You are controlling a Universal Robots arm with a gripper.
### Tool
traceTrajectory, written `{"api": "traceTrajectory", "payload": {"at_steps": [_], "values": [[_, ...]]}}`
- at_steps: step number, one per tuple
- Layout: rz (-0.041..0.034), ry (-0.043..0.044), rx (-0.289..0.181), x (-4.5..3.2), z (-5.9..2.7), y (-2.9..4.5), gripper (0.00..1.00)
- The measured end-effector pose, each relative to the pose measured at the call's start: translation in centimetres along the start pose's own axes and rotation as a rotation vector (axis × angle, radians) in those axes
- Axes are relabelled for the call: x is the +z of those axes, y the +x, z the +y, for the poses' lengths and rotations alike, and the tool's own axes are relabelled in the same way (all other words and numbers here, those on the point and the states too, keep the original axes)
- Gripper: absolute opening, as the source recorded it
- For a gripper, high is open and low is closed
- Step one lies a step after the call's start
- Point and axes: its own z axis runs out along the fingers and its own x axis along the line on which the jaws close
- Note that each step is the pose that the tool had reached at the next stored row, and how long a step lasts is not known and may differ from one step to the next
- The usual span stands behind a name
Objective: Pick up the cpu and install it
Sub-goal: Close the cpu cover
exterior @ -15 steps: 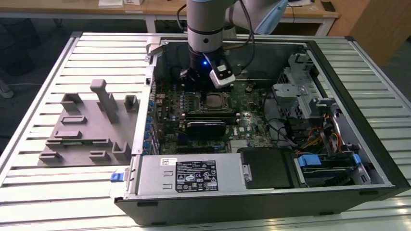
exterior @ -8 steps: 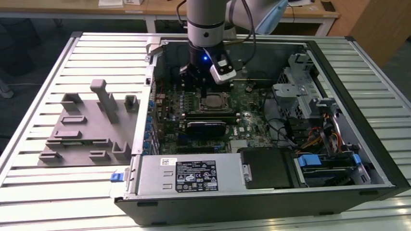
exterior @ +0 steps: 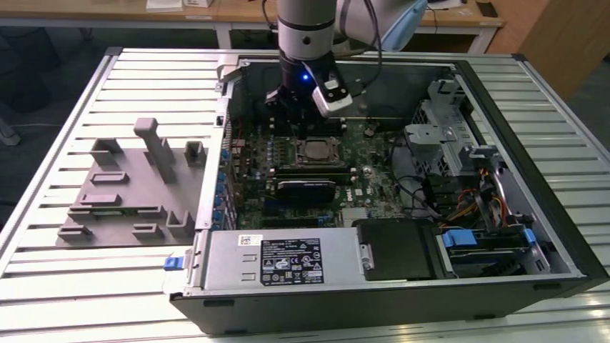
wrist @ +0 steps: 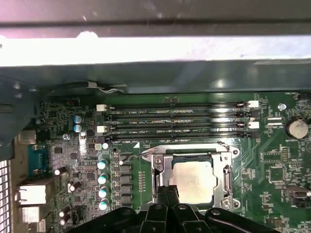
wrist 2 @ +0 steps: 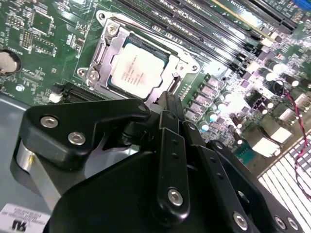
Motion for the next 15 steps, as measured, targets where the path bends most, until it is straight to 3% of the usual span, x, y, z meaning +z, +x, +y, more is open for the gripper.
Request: {"api": "traceTrajectory", "payload": {"at_steps": [3, 11, 15], "values": [[0.0000, 0.0000, 0.000, -0.39, 0.00, -0.01, 0.11], [0.0001, 0.0000, 0.000, -0.41, 0.00, -0.05, 0.11], [0.0000, -0.0001, 0.000, -0.40, 0.04, -0.62, 0.11]]}}
